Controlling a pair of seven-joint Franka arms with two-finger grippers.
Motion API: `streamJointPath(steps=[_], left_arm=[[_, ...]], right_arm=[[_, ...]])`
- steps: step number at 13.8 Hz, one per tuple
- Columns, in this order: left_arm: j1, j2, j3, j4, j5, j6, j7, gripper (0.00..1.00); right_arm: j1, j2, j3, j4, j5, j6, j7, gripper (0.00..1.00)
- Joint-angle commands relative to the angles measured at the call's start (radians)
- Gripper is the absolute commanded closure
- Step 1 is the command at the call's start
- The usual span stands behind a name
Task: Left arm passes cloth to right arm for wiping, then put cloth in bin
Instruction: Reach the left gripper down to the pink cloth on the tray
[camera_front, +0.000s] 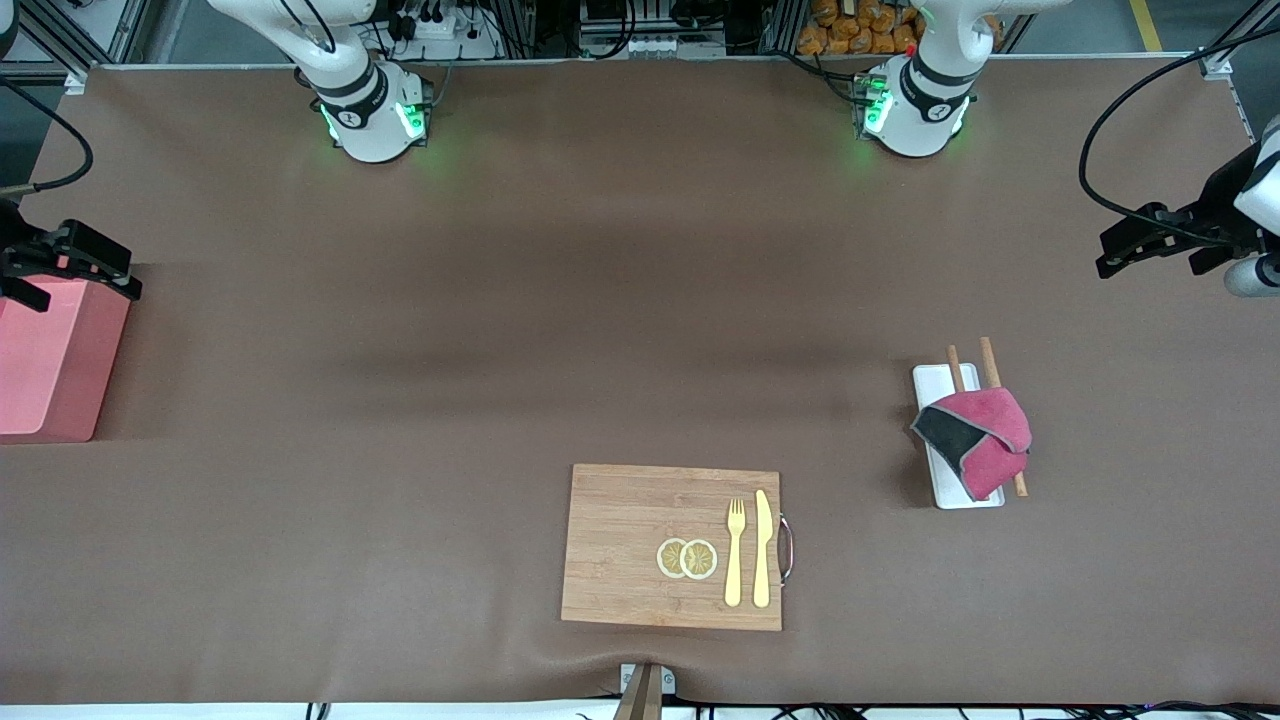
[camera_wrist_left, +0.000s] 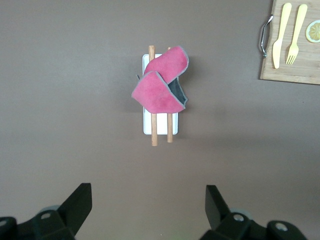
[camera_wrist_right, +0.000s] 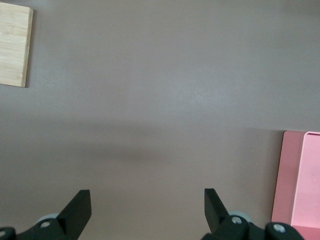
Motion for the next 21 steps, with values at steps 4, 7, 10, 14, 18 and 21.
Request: streamJointPath(steps=[4,7,10,14,18,21], left_arm=[[0.006,-0.009,-0.001,0.006,0.001,-0.017,0.005,0.0],[0.01,0.002,0.004,-0.002,0.002,-0.017,0.012,0.0],[0.033,0.075,0.005,-0.007,0.004,-0.008,0.013,0.0],[0.043,0.21,0.005,-0.011,0.004,0.106,0.013,0.0],[0.041,0.334,0.001,-0.008,0.002,0.216,0.015,0.0],[0.038,0.399,-0.002,-0.007,-0.012,0.254,0.031,0.0]], right_arm=[[-0.046,0.012,0.008,-0.007,-0.011,0.006,0.003,0.0],[-0.037,0.013,0.008,-0.009,-0.006,0.014,0.003,0.0],[-0.046,0.013,0.008,-0.007,-0.002,0.008,0.003,0.0],[-0.044,0.013,0.008,-0.007,-0.002,0.005,0.002,0.0],[-0.052,0.015,0.008,-0.007,-0.002,0.005,-0.009,0.0],[-0.061,0.015,0.008,-0.007,-0.002,0.003,-0.009,0.0]])
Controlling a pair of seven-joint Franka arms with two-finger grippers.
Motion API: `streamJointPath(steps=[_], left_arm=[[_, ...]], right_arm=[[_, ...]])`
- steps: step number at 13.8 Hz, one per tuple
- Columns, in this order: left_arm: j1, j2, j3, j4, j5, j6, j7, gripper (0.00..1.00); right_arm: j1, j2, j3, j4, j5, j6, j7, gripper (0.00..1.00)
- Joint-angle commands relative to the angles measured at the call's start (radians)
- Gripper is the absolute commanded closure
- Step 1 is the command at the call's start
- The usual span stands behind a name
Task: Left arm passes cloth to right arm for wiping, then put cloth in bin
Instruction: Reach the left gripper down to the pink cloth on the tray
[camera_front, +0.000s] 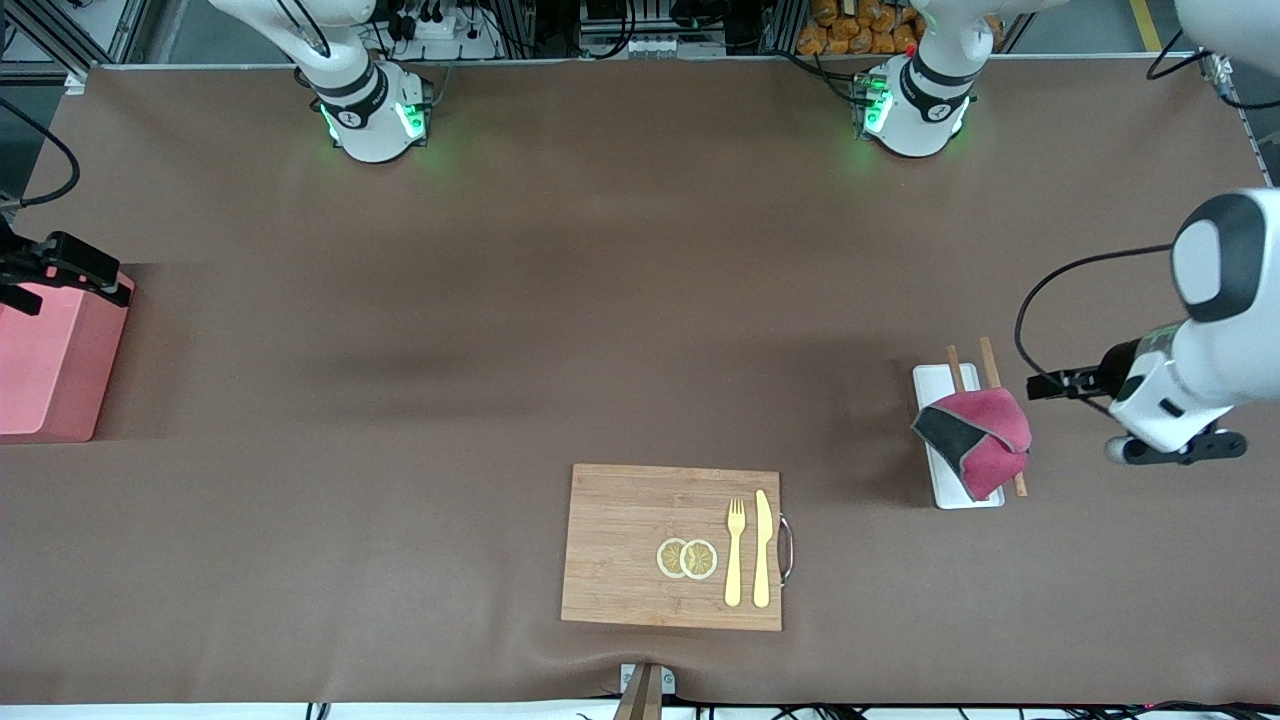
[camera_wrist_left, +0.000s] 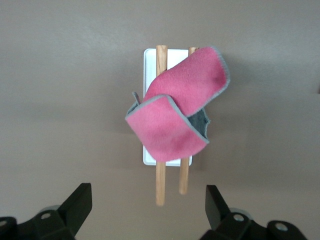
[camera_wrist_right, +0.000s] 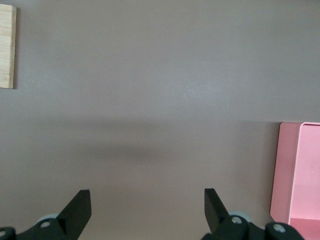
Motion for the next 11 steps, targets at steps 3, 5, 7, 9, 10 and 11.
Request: streamJointPath(steps=[3,5,7,9,10,11], left_arm=[[-0.005,0.083,-0.007,0.021,-0.01,0.052,0.021,0.02],[-0.004,0.106,-0.006,0.021,-0.007,0.062,0.021,0.08],[-0.004,0.132,-0.007,0.021,-0.009,0.081,0.021,0.15],[-0.002,0.155,-0.006,0.021,-0.009,0.097,0.021,0.18],[-0.002,0.158,-0.006,0.021,-0.009,0.098,0.021,0.2],[-0.002,0.16,-0.006,0.021,-0.009,0.098,0.021,0.21]], right_arm=[[-0.021,-0.001,0.014,0.005,-0.001,-0.012,-0.003,0.0],[-0.021,-0.001,0.014,0.006,-0.001,-0.017,0.002,0.0],[-0.021,-0.001,0.015,0.005,-0.001,-0.017,0.002,0.0],[-0.024,0.002,0.015,0.006,0.002,-0.015,-0.006,0.0],[-0.021,0.003,0.015,0.006,0.002,-0.017,-0.006,0.0],[-0.02,0.005,0.015,0.006,0.002,-0.017,-0.005,0.0]])
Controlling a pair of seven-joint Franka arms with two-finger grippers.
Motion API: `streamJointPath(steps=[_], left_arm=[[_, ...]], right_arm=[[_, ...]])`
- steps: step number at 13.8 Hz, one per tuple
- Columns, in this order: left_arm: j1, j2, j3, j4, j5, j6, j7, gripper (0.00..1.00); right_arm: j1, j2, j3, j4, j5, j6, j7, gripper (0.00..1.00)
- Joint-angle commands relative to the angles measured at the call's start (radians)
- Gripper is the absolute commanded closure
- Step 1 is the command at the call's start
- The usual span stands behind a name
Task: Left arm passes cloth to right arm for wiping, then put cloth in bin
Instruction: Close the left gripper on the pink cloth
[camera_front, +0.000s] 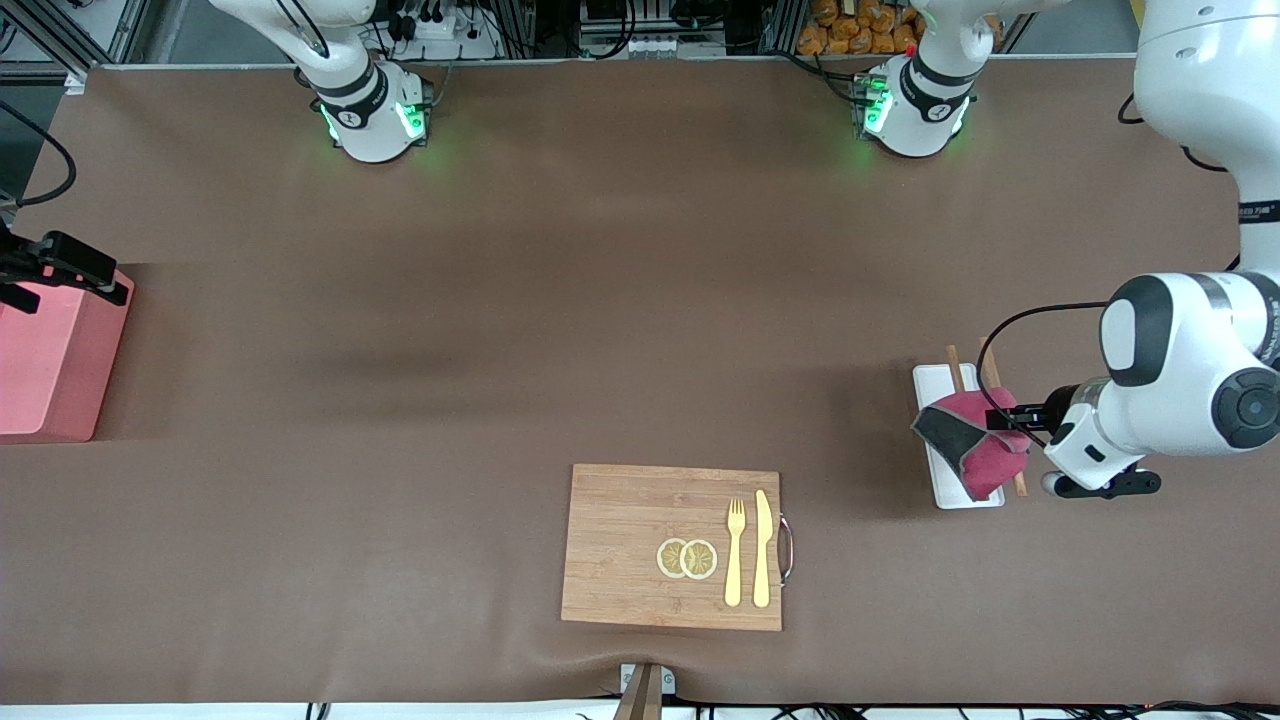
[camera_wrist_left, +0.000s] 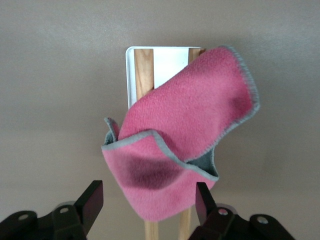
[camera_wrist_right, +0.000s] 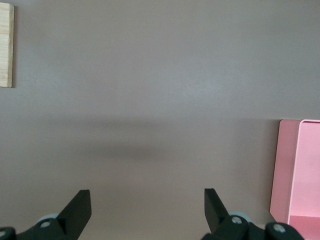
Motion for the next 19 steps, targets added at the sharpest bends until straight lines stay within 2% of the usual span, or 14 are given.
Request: streamJointPath(steps=[1,3,4,7,9,15,17,19], left_arm=[[0.002,0.013,0.0,0.019,-0.009,0.004,0.014,0.21],[0.003,0.023,0.0,0.022,-0.004,0.004,0.014,0.25],[0.005,0.025,0.0,0.022,0.002,0.007,0.015,0.32],[0.003,0.034,0.0,0.022,0.002,0.018,0.017,0.37],[0.003,0.036,0.002,0.022,0.004,0.018,0.018,0.49],[-0.002,0.039,0.003,0.024,0.005,0.019,0.02,0.63],[-0.003,0.039,0.005,0.024,0.005,0.018,0.02,0.75],[-0.002,0.042,0.003,0.025,0.005,0.018,0.041,0.83]], right_arm=[[-0.017,0.004,0.015,0.006,0.002,-0.01,0.0,0.0],[-0.023,0.004,0.015,0.006,0.002,-0.012,0.002,0.0],[-0.026,0.004,0.015,0.006,0.002,-0.01,0.002,0.0],[-0.026,0.004,0.015,0.01,0.002,-0.008,0.002,0.0],[-0.03,0.004,0.013,0.01,0.002,-0.01,0.003,0.0],[-0.04,0.009,0.013,0.01,0.002,-0.01,0.003,0.0],[-0.041,0.011,0.013,0.01,0.002,-0.01,0.003,0.0],[-0.041,0.017,0.013,0.009,0.002,-0.01,0.003,0.0]])
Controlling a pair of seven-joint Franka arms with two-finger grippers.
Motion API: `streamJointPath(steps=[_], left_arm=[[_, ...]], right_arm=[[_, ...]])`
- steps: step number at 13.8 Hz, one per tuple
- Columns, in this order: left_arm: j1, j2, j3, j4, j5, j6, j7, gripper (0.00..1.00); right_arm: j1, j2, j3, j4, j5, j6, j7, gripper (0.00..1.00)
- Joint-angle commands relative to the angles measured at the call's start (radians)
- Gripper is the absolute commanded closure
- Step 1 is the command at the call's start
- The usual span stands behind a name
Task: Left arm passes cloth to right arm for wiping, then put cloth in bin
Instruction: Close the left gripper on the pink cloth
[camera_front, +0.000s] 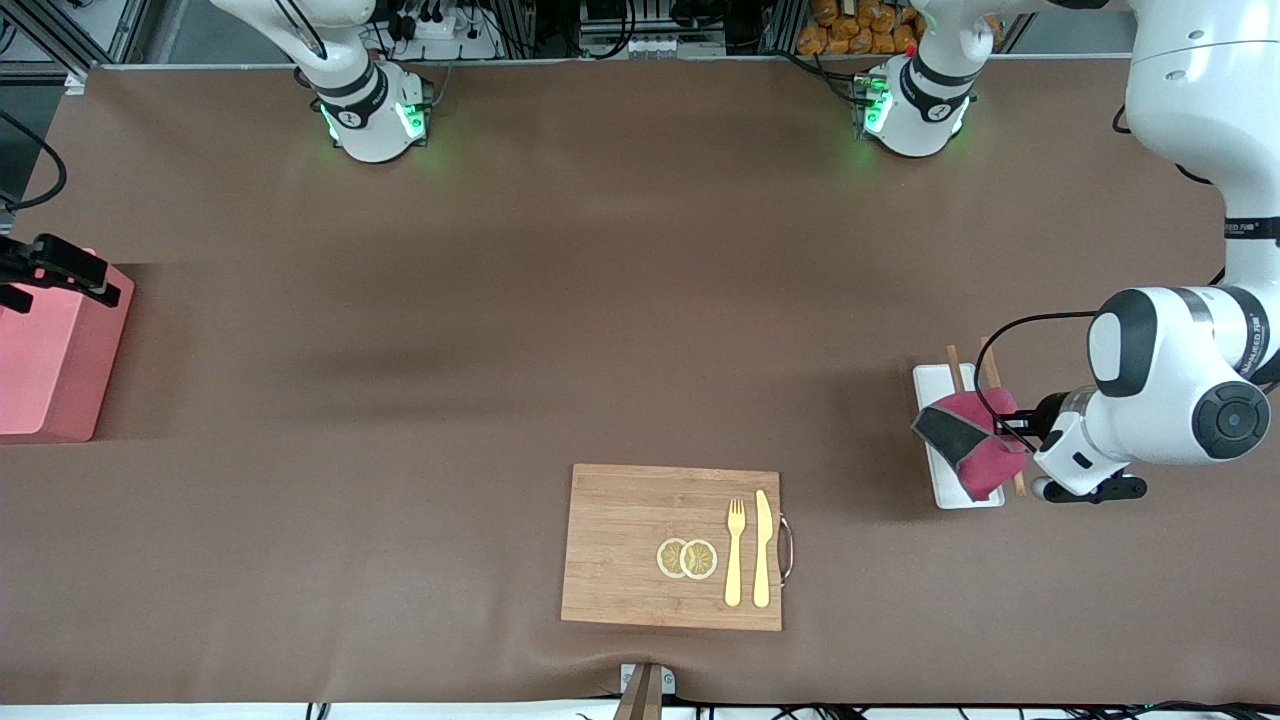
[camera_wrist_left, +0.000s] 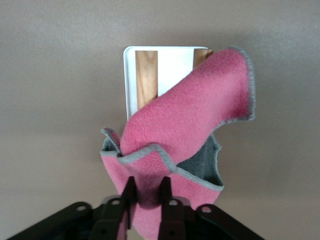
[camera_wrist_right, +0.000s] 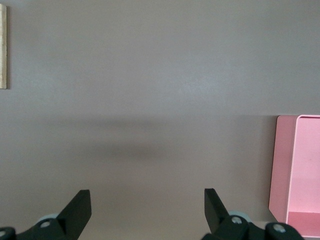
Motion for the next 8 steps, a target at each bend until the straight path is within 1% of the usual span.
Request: streamJointPath(steps=[1,2,3,4,8], left_arm=[[-0.001,0.019,0.001,0.025,0.004,0.0,0.035,0.89],[-0.001,0.017,0.001,0.025,0.004,0.0,0.037,0.92],[-0.001,0.017,0.001,0.025,0.004,0.0,0.035,0.98],[-0.006,0.019,0.001,0.025,0.002,0.0,0.034,1.0],[-0.008,0.011,-0.002,0.025,0.002,-0.003,0.032,1.0]], right_arm=[[-0.02,0.015,0.014,0.01,0.001,-0.009,0.003,0.0],[-0.02,0.017,0.014,0.009,0.001,-0.01,0.003,0.0],[-0.02,0.018,0.014,0.007,0.001,-0.01,0.003,0.0],[-0.02,0.023,0.014,0.007,0.003,-0.01,0.003,0.0],[-0.016,0.027,0.014,0.004,0.003,-0.013,0.004,0.0]])
